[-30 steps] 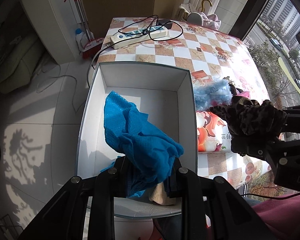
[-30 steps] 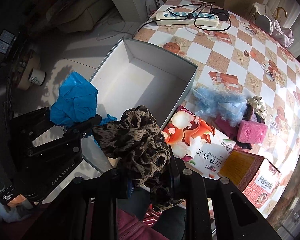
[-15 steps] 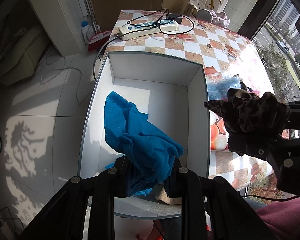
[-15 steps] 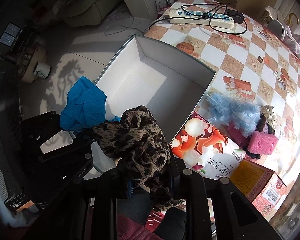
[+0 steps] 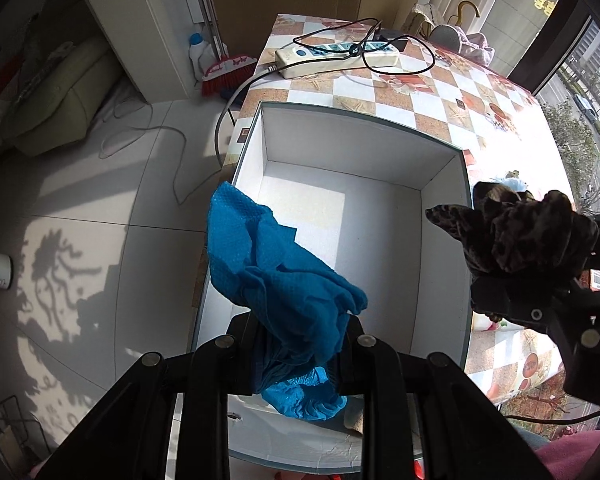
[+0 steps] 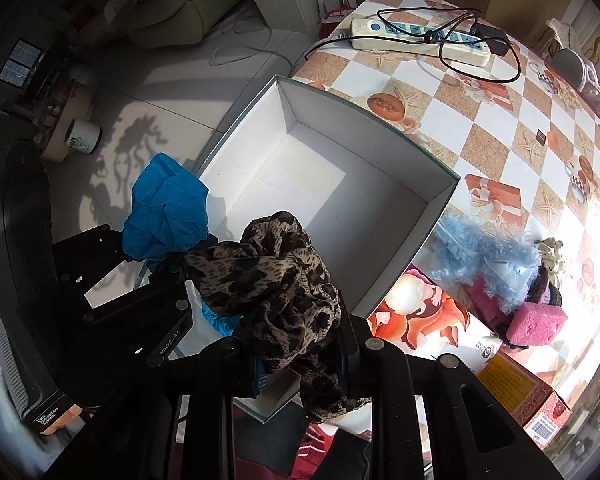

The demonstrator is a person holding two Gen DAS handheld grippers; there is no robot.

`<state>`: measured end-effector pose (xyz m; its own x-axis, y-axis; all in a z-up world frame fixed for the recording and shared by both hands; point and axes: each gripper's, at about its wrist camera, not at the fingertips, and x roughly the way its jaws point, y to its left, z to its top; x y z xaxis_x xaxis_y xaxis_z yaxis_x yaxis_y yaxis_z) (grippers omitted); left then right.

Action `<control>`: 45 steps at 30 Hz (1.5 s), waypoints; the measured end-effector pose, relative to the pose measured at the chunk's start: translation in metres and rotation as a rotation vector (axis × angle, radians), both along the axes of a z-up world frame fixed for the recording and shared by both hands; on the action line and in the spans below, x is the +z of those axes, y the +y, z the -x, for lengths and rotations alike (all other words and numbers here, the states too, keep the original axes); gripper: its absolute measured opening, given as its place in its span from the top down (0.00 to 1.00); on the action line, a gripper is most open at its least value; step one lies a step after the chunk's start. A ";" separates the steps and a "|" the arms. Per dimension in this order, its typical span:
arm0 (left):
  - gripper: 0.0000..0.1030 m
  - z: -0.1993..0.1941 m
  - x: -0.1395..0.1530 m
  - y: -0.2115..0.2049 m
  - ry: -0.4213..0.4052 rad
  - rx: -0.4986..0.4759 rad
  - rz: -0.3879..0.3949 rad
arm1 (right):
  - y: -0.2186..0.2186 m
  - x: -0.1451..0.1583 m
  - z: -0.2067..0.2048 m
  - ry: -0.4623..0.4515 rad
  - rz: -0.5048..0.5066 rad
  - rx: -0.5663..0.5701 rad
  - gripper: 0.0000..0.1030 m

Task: Organize soft objects
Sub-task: 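Lower the blue bag and leopard scrunchie into the box and open both tools, then move both tools back toward the remaining soft items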

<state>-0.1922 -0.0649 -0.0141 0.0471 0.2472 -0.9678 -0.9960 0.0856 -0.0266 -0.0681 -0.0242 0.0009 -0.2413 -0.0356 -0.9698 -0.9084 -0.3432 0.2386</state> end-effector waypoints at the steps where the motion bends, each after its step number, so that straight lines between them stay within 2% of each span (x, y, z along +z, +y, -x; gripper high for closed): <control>1: 0.74 0.000 -0.001 0.001 0.000 0.001 0.001 | 0.002 -0.002 0.001 -0.001 0.003 -0.002 0.74; 13: 0.74 -0.001 -0.015 0.007 0.001 0.005 0.034 | 0.013 -0.015 0.001 -0.012 0.026 -0.019 0.73; 16: 0.71 -0.004 -0.013 0.007 -0.006 -0.003 0.026 | 0.014 -0.015 0.001 -0.006 0.024 -0.019 0.73; 18: 0.63 -0.005 -0.012 0.007 -0.013 -0.011 0.019 | 0.015 -0.014 0.002 -0.003 0.022 -0.014 0.73; 20: 0.44 -0.008 -0.010 0.006 -0.011 -0.017 0.012 | 0.015 -0.014 0.002 0.003 0.026 -0.013 0.73; 21: 0.38 -0.009 -0.009 0.007 -0.008 -0.019 0.008 | 0.016 -0.014 0.002 0.006 0.029 -0.014 0.72; 23: 0.21 -0.011 -0.007 0.006 0.000 -0.023 0.000 | 0.015 -0.013 0.001 0.012 0.031 -0.019 0.62; 25: 0.21 -0.013 -0.007 0.006 0.031 -0.025 -0.002 | 0.016 -0.010 -0.001 0.009 0.017 -0.029 0.36; 27: 0.20 -0.014 -0.008 0.005 0.039 -0.025 -0.002 | 0.017 -0.007 -0.003 0.006 0.005 -0.040 0.31; 30: 0.11 -0.012 -0.007 0.004 0.013 -0.007 -0.015 | 0.019 -0.007 -0.007 0.003 0.011 -0.059 0.30; 31: 0.11 -0.011 -0.005 0.003 0.004 0.003 -0.030 | 0.020 -0.007 -0.010 -0.001 0.013 -0.069 0.19; 33: 0.10 -0.009 -0.002 0.003 -0.018 0.023 -0.049 | 0.020 -0.007 -0.015 -0.007 0.011 -0.096 0.04; 36: 0.01 -0.007 0.000 0.005 -0.045 0.036 -0.049 | 0.021 -0.009 -0.024 0.022 0.043 -0.129 0.01; 45: 0.00 -0.012 0.004 0.005 -0.119 0.033 -0.025 | 0.015 -0.005 -0.040 0.037 0.028 -0.145 0.01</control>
